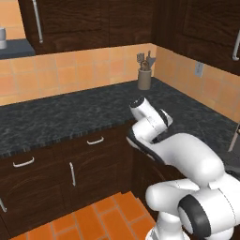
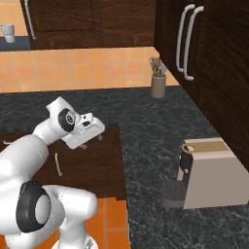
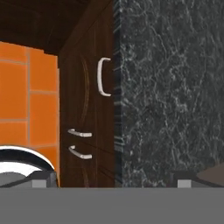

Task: Take a straw from the drawer in front and place it inside the glass cup on the dining counter.

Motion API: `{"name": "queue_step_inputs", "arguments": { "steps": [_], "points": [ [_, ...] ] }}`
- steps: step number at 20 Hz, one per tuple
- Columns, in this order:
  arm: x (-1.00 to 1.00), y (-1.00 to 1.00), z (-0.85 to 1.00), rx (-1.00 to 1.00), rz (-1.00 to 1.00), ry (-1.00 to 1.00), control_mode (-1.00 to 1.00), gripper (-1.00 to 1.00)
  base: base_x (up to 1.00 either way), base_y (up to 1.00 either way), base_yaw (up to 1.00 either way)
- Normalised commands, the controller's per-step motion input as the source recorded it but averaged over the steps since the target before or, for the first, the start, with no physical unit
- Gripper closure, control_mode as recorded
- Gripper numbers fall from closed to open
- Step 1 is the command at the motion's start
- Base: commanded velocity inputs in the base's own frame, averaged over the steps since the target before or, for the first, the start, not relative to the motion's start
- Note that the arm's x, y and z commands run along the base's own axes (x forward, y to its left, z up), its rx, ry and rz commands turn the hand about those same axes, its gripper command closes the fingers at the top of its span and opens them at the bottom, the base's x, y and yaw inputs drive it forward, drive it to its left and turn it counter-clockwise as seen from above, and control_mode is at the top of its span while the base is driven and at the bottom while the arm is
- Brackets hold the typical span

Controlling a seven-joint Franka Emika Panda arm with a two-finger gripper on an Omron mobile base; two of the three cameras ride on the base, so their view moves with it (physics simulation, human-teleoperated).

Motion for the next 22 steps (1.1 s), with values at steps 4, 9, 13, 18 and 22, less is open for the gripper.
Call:
{"name": "queue_step_inputs", "arguments": {
  "steps": [4, 9, 13, 18, 22],
  "points": [
    [0.0, -0.01, -0.65, -0.32, 0.0, 0.0, -1.0, -1.0, 0.0, 0.0, 0.0],
    [0.01, 0.0, -0.6, -0.25, 0.0, 0.0, -1.0, -1.0, 0.0, 0.0, 0.0],
    [-0.11, -0.12, -0.55, -0.13, 0.0, 0.0, -1.0, -1.0, 0.0, 0.0, 0.0],
    [-0.06, -0.15, -0.35, -0.12, -0.02, -0.11, -1.0, -1.0, 0.0, 0.0, 0.0],
    [-0.12, -0.08, -0.19, -0.11, -0.06, -0.21, -1.0, -1.0, 0.0, 0.0, 0.0]
  ]
}}
